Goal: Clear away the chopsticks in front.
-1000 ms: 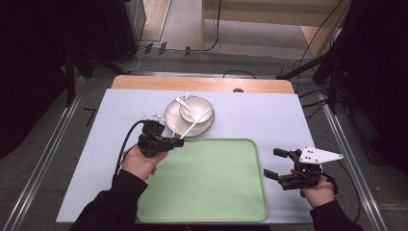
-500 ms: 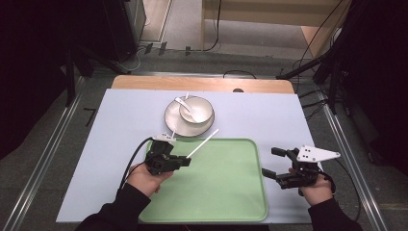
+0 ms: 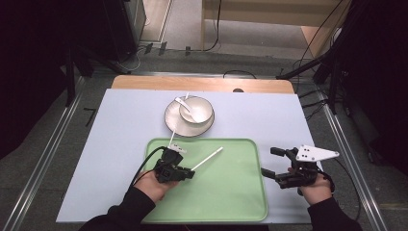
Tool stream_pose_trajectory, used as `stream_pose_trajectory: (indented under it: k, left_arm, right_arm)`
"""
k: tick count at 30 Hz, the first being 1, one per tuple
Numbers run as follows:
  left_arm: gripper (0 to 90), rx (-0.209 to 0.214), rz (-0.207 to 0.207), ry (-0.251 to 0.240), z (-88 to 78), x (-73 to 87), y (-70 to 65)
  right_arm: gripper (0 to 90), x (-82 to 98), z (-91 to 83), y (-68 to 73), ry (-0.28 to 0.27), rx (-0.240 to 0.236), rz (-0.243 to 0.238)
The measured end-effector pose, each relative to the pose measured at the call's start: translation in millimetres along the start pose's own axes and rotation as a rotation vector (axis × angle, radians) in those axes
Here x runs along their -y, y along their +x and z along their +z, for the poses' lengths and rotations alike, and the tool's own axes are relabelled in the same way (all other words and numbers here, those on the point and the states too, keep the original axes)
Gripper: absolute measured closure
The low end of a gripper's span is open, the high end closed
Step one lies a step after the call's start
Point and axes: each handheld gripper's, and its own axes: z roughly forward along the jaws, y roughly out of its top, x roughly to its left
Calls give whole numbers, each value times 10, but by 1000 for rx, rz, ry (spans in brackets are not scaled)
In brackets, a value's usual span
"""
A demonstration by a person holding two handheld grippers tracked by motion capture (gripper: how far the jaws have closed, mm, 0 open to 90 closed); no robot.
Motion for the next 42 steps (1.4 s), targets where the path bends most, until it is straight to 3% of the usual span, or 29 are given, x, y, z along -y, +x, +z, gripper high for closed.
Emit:
stream_pose_trajectory:
  k: [4,5,14,18,19,22,25,28,39,42]
  left_arm:
    - [850,20,-6,14,37,-3,45]
    - [844,19,-18,15,31,-6,53]
    - [802,6,-2,17,21,-4,30]
    - [709,25,6,16,10,-12,40]
    - [709,43,2,9,-7,-20,47]
    - [575,59,2,-20,-90,-60,51]
    - [525,18,28,-67,-216,-135,66]
    - [459,17,9,-124,-361,-230,132]
    - [378,-33,9,-194,-625,-374,352]
    - [373,-49,-11,-213,-686,-403,441]
  right_arm:
    - [144,-1,2,-1,2,-1,0]
    - [144,-2,2,0,3,-2,0]
    - [144,-3,5,4,2,-5,-4]
    - [145,-2,4,3,2,-5,-3]
    - [145,-2,4,3,2,-5,-3]
    - [144,-1,4,3,2,-6,-4]
    - [144,1,4,2,4,-5,-3]
    - [144,3,0,0,2,-1,-1]
    - [144,19,-19,8,10,5,3]
    - [144,26,-28,12,8,6,3]
